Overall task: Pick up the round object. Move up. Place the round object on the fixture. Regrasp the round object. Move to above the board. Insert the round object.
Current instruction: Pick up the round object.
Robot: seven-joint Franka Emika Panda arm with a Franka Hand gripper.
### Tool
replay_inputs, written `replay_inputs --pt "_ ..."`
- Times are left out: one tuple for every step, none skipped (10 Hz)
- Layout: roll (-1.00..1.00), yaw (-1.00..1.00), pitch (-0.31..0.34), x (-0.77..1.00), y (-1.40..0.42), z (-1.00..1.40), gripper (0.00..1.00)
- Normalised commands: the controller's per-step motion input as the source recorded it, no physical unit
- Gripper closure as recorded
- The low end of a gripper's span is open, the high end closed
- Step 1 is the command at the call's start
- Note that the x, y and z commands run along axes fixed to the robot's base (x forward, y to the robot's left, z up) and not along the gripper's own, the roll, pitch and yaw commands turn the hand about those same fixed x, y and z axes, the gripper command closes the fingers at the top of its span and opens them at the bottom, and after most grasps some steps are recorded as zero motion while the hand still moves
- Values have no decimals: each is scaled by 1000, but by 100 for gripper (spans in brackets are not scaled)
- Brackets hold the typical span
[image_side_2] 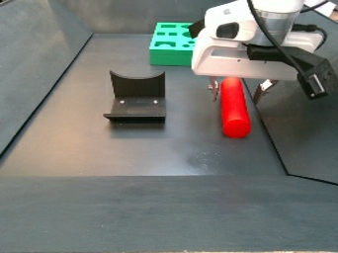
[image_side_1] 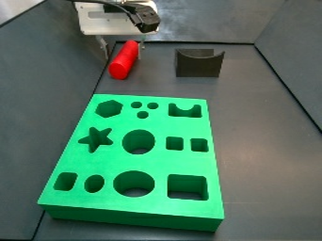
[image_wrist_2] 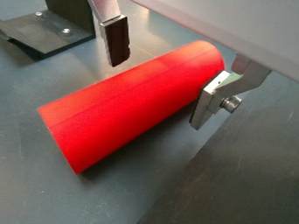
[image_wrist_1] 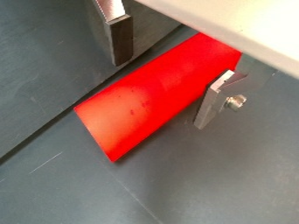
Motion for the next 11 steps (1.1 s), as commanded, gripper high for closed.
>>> replay_inputs --pt "-21 -131 -249 26 0 -749 0" --pt "-24 -111 -227 54 0 -803 0" --pt "-16 -83 -200 20 0 -866 0" --pt "-6 -63 -176 0 0 -920 0" --pt "0 -40 -149 0 0 -977 0" --pt "0 -97 -109 0 0 -1000 0" --pt "-74 71 -420 -211 -6 -386 0" --pt "0 0 7 6 0 0 0" --pt "0 0 0 0 0 0 0" --pt "0 0 0 0 0 0 100" --pt "0 0 0 0 0 0 100"
